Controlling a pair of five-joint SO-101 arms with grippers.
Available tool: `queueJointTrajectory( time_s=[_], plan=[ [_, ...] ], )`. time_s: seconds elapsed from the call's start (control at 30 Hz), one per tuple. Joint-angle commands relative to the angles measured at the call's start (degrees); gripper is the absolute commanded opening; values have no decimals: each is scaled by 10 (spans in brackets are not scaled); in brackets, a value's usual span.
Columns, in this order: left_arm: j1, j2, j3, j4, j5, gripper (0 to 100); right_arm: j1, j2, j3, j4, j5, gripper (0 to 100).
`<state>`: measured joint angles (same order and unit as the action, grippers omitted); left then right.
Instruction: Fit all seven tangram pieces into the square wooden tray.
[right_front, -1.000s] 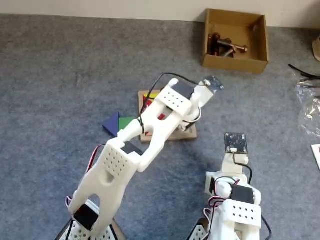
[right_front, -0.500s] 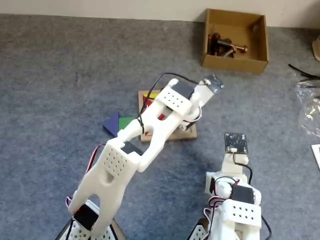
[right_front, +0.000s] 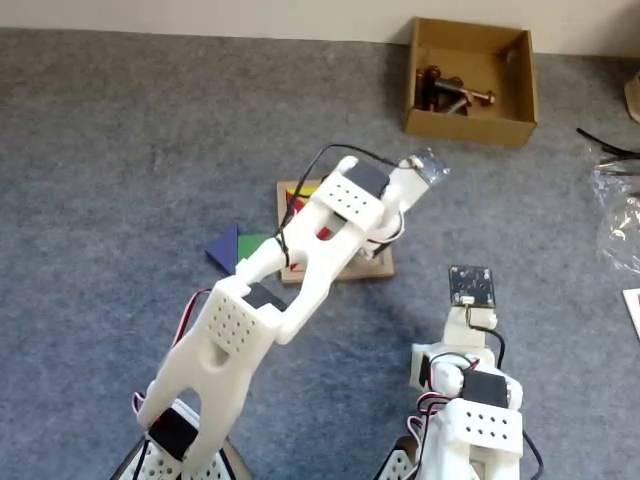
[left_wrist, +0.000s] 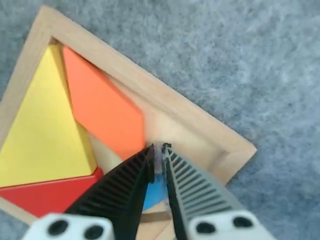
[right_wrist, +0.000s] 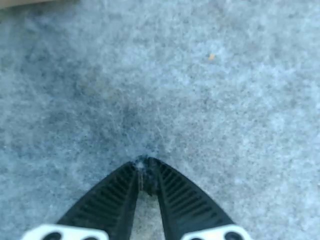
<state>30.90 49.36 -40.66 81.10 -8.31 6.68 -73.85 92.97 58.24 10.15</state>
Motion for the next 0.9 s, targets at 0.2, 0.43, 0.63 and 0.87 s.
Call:
queueJointTrajectory(
  time_s=[0.2,0.43,0.63,0.87],
  plan=[
    [24,-60,-35,3,1,50,18,0,18,7,-4,5],
    [24,-130,-34,30,1,50,16,0,18,7,-4,5],
    [7,-153,-32,34,1,50,16,0,18,7,-4,5],
    [-45,-80,-35,23,1,49,17,0,18,7,-4,5]
  ],
)
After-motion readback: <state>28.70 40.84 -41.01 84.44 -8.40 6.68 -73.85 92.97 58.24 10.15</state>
